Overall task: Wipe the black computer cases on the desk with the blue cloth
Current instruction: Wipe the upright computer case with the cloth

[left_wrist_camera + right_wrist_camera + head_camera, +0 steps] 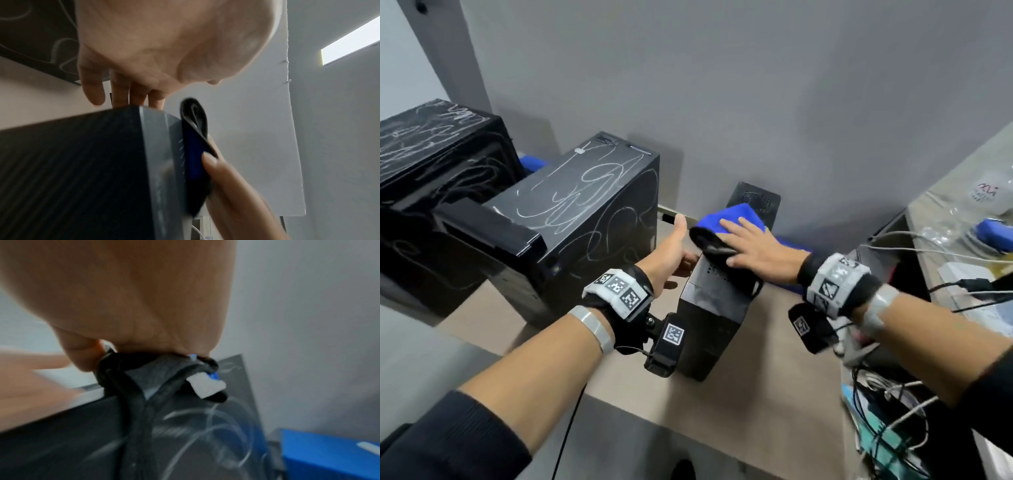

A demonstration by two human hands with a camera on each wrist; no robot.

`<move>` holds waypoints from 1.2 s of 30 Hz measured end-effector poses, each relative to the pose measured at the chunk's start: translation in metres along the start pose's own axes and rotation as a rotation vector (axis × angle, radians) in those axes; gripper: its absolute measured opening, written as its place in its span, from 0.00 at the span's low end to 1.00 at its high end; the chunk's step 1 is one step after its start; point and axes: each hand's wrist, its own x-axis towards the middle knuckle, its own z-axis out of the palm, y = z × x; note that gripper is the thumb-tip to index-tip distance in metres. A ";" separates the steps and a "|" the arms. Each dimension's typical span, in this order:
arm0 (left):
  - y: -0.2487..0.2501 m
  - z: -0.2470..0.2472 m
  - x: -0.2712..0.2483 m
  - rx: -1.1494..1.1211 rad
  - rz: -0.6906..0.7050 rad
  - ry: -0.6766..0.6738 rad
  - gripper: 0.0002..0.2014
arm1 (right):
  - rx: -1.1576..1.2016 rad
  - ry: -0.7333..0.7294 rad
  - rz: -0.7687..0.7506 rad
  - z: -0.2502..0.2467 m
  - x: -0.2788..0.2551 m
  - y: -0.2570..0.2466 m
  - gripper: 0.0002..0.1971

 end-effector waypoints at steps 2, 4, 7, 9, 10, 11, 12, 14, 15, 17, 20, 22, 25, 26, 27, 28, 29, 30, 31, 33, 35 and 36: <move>0.000 0.000 0.000 -0.095 -0.012 -0.011 0.58 | -0.054 -0.020 -0.169 0.025 -0.033 -0.027 0.33; -0.002 -0.004 0.001 -0.183 -0.037 -0.021 0.57 | -0.084 -0.047 -0.234 0.033 -0.045 -0.033 0.35; 0.000 -0.005 -0.001 -0.158 -0.027 0.100 0.56 | -0.062 -0.050 -0.115 0.009 -0.006 -0.006 0.33; 0.002 -0.002 -0.001 -0.112 0.052 0.235 0.47 | -0.039 0.016 0.080 -0.011 0.035 0.025 0.32; 0.004 -0.001 0.000 -0.102 0.086 0.245 0.44 | -0.036 0.048 0.166 -0.020 0.050 0.038 0.32; 0.007 0.002 -0.003 -0.098 0.109 0.232 0.42 | -0.033 0.069 0.223 -0.024 0.059 0.047 0.32; 0.012 0.004 -0.005 -0.093 0.122 0.221 0.41 | -0.025 0.086 0.249 -0.025 0.061 0.052 0.32; 0.024 0.009 -0.002 -0.070 0.108 0.199 0.44 | 0.007 0.109 0.219 -0.015 0.044 0.043 0.31; 0.032 0.014 -0.003 -0.064 0.102 0.199 0.47 | 0.010 0.104 0.149 -0.005 0.031 0.033 0.31; 0.044 0.023 -0.001 -0.085 0.081 0.143 0.58 | 0.008 0.072 -0.027 0.015 0.008 0.021 0.32; 0.056 0.037 -0.006 -0.136 0.090 0.067 0.56 | -0.036 0.057 -0.057 0.002 0.027 0.042 0.33; 0.058 0.044 -0.005 -0.124 0.147 0.131 0.42 | -0.029 0.083 0.085 -0.021 0.063 0.064 0.33; 0.058 0.048 0.010 -0.111 0.154 0.105 0.32 | 0.000 0.132 0.207 -0.036 0.093 0.081 0.32; 0.059 0.049 0.008 -0.128 0.145 0.082 0.33 | 0.000 0.144 0.195 -0.030 0.087 0.078 0.32; 0.056 0.049 0.010 -0.154 0.129 0.021 0.37 | -0.003 0.146 0.160 -0.021 0.073 0.071 0.33; 0.053 0.049 0.017 -0.180 0.131 -0.047 0.42 | -0.004 0.143 0.101 -0.011 0.055 0.064 0.33; 0.050 0.049 0.022 -0.201 0.134 -0.102 0.44 | -0.001 0.139 0.022 0.000 0.037 0.056 0.34; 0.050 0.050 0.022 -0.220 0.115 -0.121 0.43 | 0.012 0.137 -0.055 0.009 0.024 0.051 0.34; 0.047 0.051 0.022 -0.207 0.101 -0.104 0.41 | 0.024 0.142 -0.102 0.014 0.022 0.054 0.34; 0.042 0.052 0.023 -0.173 0.122 -0.042 0.32 | -0.004 0.164 -0.088 0.004 0.042 0.065 0.33; 0.037 0.051 0.022 0.028 0.170 0.024 0.24 | -0.029 0.191 0.022 -0.017 0.080 0.084 0.33; 0.035 0.051 0.022 0.159 0.188 0.099 0.23 | -0.023 0.199 0.087 -0.028 0.095 0.093 0.33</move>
